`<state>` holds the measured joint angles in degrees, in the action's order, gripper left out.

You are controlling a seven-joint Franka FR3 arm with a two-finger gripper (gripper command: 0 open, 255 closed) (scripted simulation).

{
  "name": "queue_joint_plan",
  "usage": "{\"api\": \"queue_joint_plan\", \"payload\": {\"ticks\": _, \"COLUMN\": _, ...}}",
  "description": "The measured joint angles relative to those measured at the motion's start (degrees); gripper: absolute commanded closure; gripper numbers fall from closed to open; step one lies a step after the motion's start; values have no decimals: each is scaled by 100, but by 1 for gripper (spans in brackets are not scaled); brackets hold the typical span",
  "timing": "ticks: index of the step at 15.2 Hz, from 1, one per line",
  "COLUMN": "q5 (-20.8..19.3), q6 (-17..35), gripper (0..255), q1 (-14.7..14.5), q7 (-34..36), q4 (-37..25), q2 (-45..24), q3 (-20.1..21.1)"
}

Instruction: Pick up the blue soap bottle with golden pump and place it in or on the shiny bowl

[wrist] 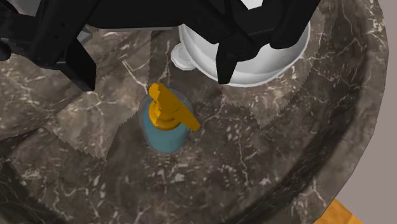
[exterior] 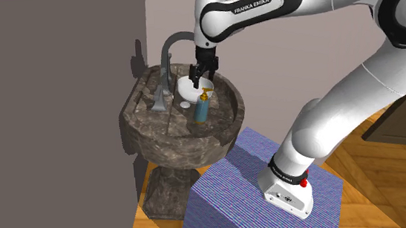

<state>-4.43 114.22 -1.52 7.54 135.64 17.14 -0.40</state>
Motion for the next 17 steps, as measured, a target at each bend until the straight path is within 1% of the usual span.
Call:
{"api": "queue_joint_plan", "payload": {"ticks": 6, "q5": -45, "q6": 493, "gripper": 0, "q1": 25, "q7": -7, "q4": 288, "q2": -187, "q3": -27}}
{"api": "queue_joint_plan", "payload": {"ticks": 13, "q5": -47, "q6": 565, "gripper": 0, "q1": 24, "q7": 2, "q4": 331, "q2": -214, "q3": -25}}
{"api": "queue_joint_plan", "payload": {"ticks": 14, "q5": -47, "q6": 565, "gripper": 255, "q1": 24, "q7": 2, "q4": 331, "q2": -214, "q3": -25}}
{"api": "queue_joint_plan", "payload": {"ticks": 17, "q5": -48, "q6": 565, "gripper": 255, "q1": 24, "q7": 2, "q4": 329, "q2": -212, "q3": -26}}
